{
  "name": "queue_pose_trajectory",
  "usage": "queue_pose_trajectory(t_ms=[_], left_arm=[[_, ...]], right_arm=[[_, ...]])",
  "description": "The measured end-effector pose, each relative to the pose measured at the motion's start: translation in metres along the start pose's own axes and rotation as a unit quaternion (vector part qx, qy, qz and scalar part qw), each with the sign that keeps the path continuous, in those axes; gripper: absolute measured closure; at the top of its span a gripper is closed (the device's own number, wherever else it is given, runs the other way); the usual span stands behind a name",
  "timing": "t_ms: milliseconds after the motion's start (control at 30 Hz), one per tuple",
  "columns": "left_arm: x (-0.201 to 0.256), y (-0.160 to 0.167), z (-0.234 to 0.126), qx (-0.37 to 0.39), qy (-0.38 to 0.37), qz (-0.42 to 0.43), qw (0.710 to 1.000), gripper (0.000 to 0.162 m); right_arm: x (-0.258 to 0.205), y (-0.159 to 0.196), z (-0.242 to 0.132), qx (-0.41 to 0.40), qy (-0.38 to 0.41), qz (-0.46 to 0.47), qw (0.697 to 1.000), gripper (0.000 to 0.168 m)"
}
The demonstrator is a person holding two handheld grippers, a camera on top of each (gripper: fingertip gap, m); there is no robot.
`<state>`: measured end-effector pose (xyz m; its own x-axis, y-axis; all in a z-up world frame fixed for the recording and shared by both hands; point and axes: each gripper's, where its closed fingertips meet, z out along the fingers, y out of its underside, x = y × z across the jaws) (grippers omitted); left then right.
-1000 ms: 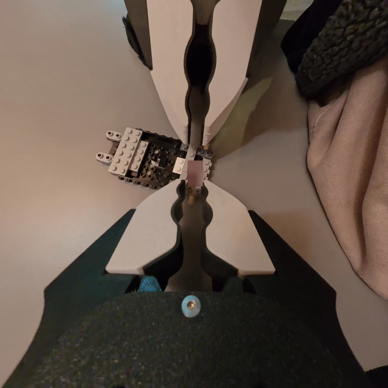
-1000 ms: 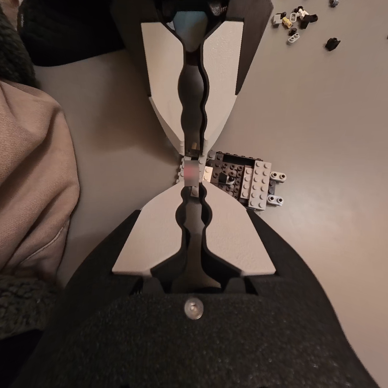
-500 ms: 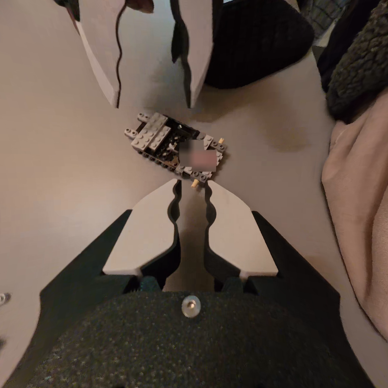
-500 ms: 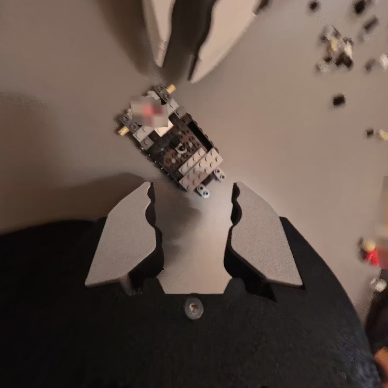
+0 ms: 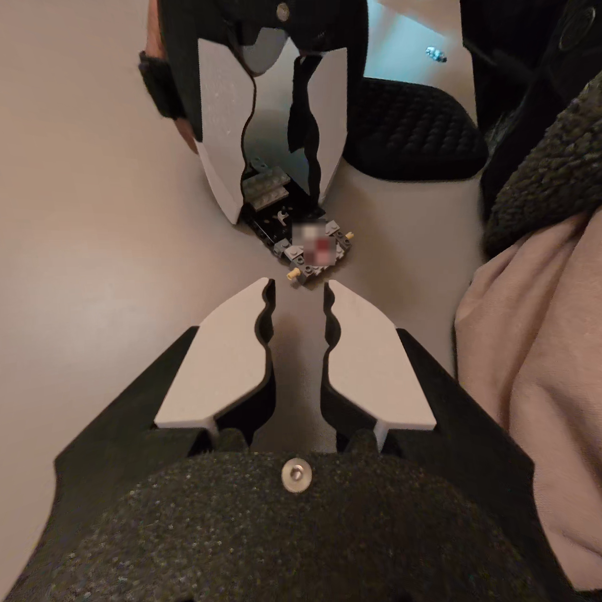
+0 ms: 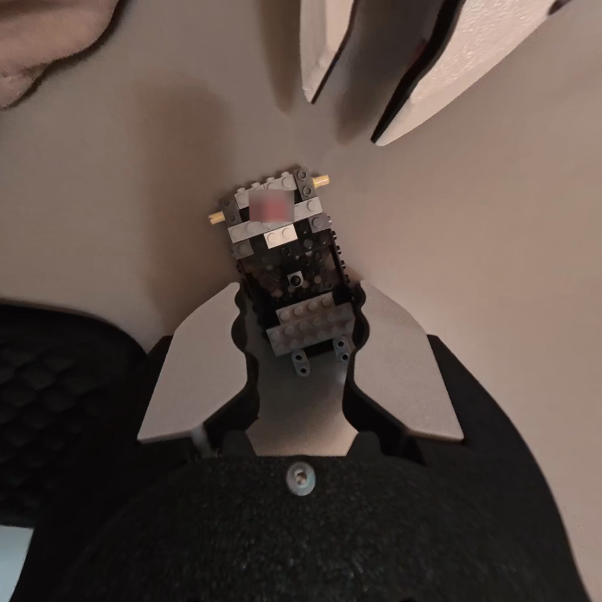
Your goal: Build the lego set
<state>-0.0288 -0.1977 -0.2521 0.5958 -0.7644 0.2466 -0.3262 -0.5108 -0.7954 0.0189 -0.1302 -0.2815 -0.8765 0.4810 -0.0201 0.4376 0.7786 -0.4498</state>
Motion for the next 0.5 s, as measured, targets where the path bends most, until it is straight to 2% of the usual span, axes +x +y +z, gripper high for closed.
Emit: queue_pose_trajectory(t_ms=[200, 300, 400, 500], left_arm=[[-0.011, -0.006, -0.002, 0.021, 0.009, -0.077, 0.997, 0.128], [-0.023, -0.021, -0.007, 0.064, 0.015, -0.156, 0.986, 0.126], [-0.033, -0.034, -0.012, 0.111, 0.046, -0.251, 0.961, 0.124], [-0.038, -0.043, -0.012, 0.149, 0.103, -0.353, 0.918, 0.122]], right_arm=[[0.002, 0.0, -0.007, 0.037, 0.066, 0.122, 0.99, 0.107], [0.015, -0.006, -0.022, 0.071, 0.143, 0.211, 0.964, 0.107], [0.022, -0.017, -0.034, 0.118, 0.222, 0.271, 0.929, 0.107], [0.024, -0.023, -0.037, 0.137, 0.284, 0.307, 0.898, 0.107]])
